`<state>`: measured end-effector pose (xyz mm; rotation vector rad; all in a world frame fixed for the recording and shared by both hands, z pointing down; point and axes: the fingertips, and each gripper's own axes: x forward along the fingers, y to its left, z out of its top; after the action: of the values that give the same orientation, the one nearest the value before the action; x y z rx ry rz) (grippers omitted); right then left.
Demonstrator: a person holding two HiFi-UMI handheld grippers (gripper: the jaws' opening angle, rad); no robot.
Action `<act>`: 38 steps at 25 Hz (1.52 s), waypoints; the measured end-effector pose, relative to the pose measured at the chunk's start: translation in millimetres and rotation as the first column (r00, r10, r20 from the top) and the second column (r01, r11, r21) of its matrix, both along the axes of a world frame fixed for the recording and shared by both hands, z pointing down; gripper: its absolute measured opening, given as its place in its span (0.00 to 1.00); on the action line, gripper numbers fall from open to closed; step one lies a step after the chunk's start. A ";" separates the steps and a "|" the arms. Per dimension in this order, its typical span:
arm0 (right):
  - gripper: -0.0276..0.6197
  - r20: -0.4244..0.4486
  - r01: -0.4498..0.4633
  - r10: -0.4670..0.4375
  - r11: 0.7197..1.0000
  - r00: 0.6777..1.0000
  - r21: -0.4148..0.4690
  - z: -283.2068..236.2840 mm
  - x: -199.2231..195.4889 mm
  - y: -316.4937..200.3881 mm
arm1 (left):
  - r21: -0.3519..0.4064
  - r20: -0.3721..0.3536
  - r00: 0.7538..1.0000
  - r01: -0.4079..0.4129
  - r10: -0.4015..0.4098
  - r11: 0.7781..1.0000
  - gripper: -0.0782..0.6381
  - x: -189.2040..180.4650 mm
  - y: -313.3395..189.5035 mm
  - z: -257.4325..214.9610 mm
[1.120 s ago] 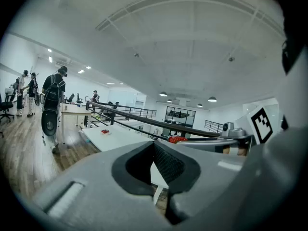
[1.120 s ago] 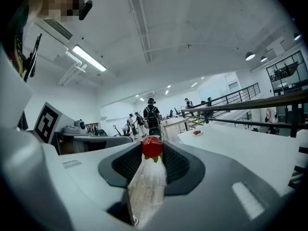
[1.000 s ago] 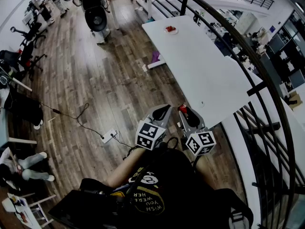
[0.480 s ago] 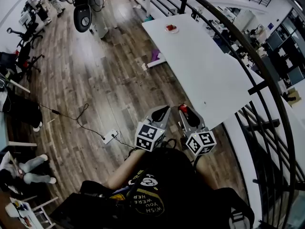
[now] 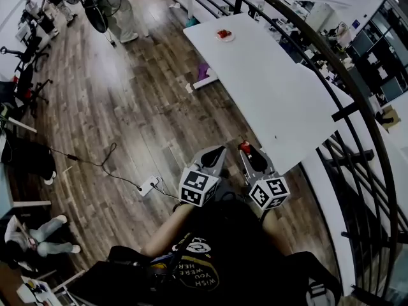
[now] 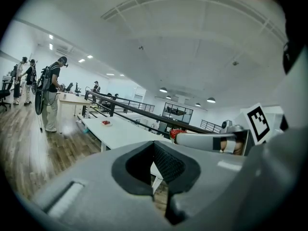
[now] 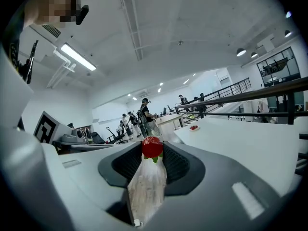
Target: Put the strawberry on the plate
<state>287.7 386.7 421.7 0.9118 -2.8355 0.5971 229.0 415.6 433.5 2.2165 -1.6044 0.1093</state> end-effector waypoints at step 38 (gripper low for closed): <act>0.26 0.015 0.050 -0.049 0.997 0.999 -0.063 13.2 -53.0 -246.4 | -0.023 0.039 0.999 -0.028 0.029 0.999 0.11 -36.4 -261.9 -3.1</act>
<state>234.7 140.3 434.9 0.8282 -2.8241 0.6850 192.6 153.7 430.5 2.2333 -1.5849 0.1786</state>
